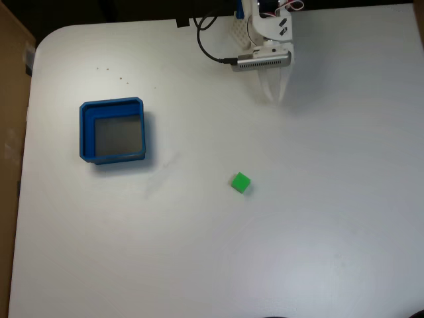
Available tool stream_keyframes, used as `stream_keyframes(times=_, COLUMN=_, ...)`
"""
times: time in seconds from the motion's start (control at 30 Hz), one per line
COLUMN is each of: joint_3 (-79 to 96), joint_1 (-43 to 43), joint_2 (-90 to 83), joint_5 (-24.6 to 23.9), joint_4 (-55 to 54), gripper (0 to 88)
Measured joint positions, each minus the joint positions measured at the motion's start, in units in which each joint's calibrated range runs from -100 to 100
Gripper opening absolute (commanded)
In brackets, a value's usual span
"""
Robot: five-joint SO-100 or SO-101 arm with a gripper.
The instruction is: Pick up green cube and drop it in the blue box
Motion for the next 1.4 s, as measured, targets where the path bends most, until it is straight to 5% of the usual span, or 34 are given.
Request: stream_keyframes(times=1.4, joint_3=-0.2, joint_1=0.0, joint_2=0.0, joint_5=0.1, joint_4=-0.8, gripper=1.8)
